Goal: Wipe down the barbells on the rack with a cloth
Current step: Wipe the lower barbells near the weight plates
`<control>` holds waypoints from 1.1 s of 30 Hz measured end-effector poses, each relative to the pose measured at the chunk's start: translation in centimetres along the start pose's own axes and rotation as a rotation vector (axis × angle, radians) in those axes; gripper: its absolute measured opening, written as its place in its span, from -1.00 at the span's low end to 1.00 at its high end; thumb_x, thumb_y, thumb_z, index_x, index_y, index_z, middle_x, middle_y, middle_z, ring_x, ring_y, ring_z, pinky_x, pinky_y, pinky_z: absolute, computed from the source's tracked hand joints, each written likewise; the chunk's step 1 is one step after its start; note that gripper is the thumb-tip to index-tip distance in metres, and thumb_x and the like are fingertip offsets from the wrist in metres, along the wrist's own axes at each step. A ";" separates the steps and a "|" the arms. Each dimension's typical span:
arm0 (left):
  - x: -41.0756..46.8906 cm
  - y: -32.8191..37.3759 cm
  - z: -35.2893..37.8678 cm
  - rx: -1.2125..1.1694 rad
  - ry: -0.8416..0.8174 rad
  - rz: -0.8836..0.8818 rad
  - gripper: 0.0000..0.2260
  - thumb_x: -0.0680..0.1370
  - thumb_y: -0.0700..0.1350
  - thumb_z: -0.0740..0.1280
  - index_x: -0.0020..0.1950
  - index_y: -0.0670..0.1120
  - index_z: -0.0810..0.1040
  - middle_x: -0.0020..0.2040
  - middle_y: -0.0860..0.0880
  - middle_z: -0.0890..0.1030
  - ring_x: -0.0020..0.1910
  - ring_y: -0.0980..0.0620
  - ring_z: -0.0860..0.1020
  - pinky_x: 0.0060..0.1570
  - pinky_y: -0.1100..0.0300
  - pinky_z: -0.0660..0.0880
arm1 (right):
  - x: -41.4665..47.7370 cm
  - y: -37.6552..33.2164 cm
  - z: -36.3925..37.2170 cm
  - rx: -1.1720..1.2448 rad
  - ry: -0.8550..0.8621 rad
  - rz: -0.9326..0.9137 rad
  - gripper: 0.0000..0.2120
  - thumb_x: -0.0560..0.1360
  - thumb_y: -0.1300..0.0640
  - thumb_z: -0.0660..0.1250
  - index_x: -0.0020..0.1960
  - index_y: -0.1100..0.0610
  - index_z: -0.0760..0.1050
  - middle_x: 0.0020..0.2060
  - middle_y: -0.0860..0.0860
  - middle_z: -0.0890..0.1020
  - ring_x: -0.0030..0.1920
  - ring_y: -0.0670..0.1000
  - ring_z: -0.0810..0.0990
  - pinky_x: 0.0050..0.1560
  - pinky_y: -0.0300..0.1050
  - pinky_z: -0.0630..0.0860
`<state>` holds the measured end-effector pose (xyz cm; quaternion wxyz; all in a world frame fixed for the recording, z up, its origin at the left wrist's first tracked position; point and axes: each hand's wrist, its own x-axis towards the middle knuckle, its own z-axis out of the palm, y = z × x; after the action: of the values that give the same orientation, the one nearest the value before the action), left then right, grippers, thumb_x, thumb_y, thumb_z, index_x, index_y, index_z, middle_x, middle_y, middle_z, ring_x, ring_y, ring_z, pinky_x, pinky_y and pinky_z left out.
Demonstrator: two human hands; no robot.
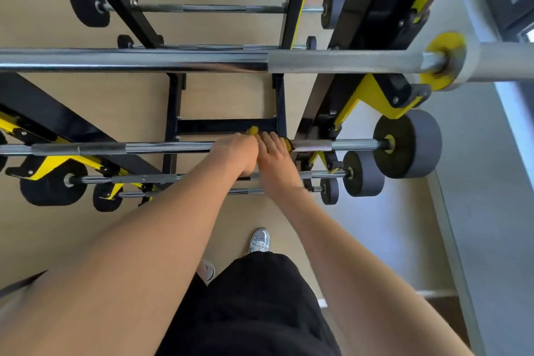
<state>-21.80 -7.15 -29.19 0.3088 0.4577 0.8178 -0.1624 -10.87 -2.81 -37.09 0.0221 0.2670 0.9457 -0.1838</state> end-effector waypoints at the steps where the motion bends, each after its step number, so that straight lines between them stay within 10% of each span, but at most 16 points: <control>1: -0.1 0.0 0.0 0.011 -0.019 -0.008 -0.72 0.59 -0.25 0.37 0.31 -0.18 0.54 -0.04 -0.09 0.54 -0.04 -0.09 0.57 0.09 -0.01 0.61 | -0.4 0.9 -1.2 0.049 -0.016 -0.002 -0.36 0.50 0.38 0.40 0.56 0.22 0.37 0.50 0.20 0.45 0.54 0.26 0.35 0.54 0.23 0.33; 4: -0.2 0.2 -0.1 0.044 -0.075 -0.028 -0.71 0.55 -0.26 0.38 0.27 -0.16 0.58 -0.01 -0.10 0.58 -0.02 -0.13 0.62 0.10 -0.07 0.63 | -1.8 5.3 -4.4 0.087 0.067 0.173 -0.62 0.46 0.33 0.36 0.25 0.11 0.60 0.20 0.05 0.65 0.15 0.16 0.64 0.08 0.14 0.66; 9: 0.2 1.7 -1.2 0.093 -0.081 -0.052 -0.70 0.55 -0.23 0.37 0.29 -0.14 0.56 -0.04 -0.11 0.51 0.04 -0.16 0.60 0.10 -0.06 0.59 | -4.0 9.8 -7.5 -0.079 0.131 0.373 -0.95 0.54 0.22 0.29 -0.10 0.14 0.49 -0.22 0.06 0.56 -0.26 0.17 0.56 -0.32 -0.12 0.38; 14: 0.5 3.1 -0.1 0.139 0.029 0.003 -0.76 0.58 -0.26 0.39 0.25 -0.15 0.60 -0.23 -0.04 0.44 -0.14 -0.06 0.52 -0.16 0.09 0.47 | -3.5 12.9 -7.1 -0.077 0.290 0.691 -0.68 0.60 0.14 0.22 0.28 0.29 0.48 0.26 0.25 0.58 0.31 0.28 0.48 0.26 0.13 0.46; 18: 0.3 3.3 0.2 0.198 0.040 0.020 -0.74 0.59 -0.22 0.39 0.28 -0.13 0.60 -0.09 -0.07 0.52 -0.10 -0.07 0.52 -0.13 0.09 0.48 | -2.8 10.8 -3.3 -0.046 0.093 0.536 -0.40 0.65 0.00 0.06 0.51 0.43 0.27 0.52 0.40 0.29 0.58 0.39 0.15 0.63 0.24 -0.03; 24: 0.7 3.7 -0.5 0.179 -0.055 -0.022 -0.69 0.56 -0.25 0.39 0.31 -0.14 0.58 -0.03 -0.07 0.52 -0.07 -0.09 0.52 -0.12 0.05 0.47 | -5.2 16.0 -5.6 -0.051 0.215 0.537 -0.54 0.50 0.37 0.27 0.40 0.28 0.37 0.38 0.24 0.43 0.45 0.25 0.33 0.47 0.15 0.38; 29: 0.6 4.2 -1.0 0.130 -0.106 -0.067 -0.64 0.53 -0.25 0.41 0.33 -0.13 0.57 -0.08 -0.08 0.51 -0.09 -0.10 0.54 -0.13 0.02 0.51 | -1.0 10.9 -5.2 -0.145 0.033 0.676 -0.58 0.57 0.19 0.08 0.34 0.30 0.50 0.36 0.28 0.47 0.43 0.35 0.31 0.56 0.33 0.08; 33: 0.6 4.5 -0.6 0.127 -0.120 -0.074 -0.56 0.52 -0.21 0.44 0.40 -0.17 0.52 0.16 -0.14 0.58 0.18 -0.18 0.59 0.14 -0.05 0.56 | -2.2 10.3 -4.6 -0.025 0.218 0.619 -0.71 0.63 0.25 0.10 0.18 0.34 0.54 0.22 0.30 0.53 0.30 0.34 0.45 0.35 0.20 0.36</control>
<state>-18.42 -4.12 -29.07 0.3213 0.4353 0.8022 -0.2525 -3.41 5.84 -35.93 -0.0214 0.5596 0.8187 -0.1270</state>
